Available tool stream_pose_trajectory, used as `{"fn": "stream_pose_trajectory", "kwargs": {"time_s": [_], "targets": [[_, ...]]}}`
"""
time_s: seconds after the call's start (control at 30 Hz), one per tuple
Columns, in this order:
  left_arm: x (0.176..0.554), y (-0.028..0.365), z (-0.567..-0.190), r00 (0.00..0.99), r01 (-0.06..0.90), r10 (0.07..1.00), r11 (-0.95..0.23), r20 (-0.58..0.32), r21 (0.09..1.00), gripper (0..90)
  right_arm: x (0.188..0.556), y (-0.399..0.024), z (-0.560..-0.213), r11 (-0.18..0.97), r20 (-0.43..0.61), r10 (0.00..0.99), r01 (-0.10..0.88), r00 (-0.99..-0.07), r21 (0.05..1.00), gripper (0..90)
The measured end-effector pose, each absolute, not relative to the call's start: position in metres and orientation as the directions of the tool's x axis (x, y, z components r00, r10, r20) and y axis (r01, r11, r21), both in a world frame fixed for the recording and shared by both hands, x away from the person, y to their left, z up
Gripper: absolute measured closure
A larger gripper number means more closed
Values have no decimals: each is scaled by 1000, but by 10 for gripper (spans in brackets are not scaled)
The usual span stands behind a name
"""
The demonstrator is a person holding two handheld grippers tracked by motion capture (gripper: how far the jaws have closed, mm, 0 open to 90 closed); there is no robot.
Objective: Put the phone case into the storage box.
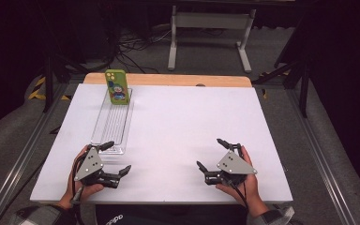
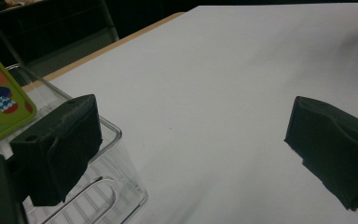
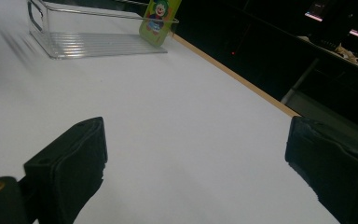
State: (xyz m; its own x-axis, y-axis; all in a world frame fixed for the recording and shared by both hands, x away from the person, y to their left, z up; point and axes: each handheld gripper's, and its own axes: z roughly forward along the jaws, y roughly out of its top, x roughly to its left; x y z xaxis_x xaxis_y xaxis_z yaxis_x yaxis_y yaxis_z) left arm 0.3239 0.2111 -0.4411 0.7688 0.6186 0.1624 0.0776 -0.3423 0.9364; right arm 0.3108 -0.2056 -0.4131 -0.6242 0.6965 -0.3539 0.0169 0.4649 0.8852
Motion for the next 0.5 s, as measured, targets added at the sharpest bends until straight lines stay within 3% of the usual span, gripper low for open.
{"fn": "stream_pose_trajectory", "kwargs": {"time_s": [0.5], "targets": [[325, 208, -440, 776, 68, 607, -347, 169, 935, 42, 310, -207, -412, 467, -361, 691, 4, -626, 884, 60]]}}
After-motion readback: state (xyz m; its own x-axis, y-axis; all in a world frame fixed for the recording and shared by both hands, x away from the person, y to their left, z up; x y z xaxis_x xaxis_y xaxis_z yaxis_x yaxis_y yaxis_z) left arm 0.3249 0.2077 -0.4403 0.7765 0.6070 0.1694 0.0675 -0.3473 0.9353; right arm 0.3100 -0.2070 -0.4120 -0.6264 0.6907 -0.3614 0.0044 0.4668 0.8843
